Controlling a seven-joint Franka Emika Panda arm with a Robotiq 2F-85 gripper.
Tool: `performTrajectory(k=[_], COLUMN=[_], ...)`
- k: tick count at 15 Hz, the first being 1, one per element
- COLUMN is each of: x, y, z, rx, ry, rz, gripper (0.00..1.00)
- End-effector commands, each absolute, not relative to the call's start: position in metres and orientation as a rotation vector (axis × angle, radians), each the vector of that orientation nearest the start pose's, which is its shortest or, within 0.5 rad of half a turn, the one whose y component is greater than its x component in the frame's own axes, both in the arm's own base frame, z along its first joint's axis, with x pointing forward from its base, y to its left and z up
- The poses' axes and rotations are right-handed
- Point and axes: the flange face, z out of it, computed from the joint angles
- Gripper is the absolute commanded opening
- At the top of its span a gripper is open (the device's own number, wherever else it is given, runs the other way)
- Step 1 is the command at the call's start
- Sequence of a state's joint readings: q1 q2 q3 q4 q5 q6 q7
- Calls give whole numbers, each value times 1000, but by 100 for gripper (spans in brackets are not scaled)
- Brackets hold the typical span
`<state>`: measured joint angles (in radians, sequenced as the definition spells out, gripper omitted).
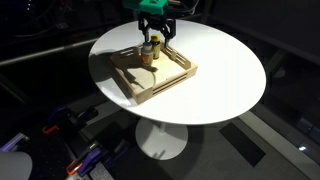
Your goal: Put the lid on top of the white bottle
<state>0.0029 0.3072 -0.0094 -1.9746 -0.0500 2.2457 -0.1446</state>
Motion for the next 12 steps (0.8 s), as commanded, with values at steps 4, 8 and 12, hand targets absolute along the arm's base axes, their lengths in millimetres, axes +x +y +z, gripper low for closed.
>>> performTrajectory(k=[4, 8, 12], x=[591, 578, 561], y=[-12, -21, -27], z=[344, 362, 385], rx=[-3180, -3189, -3180], ry=[-191, -60, 36], rz=[95, 156, 216], gripper=[100, 100, 100])
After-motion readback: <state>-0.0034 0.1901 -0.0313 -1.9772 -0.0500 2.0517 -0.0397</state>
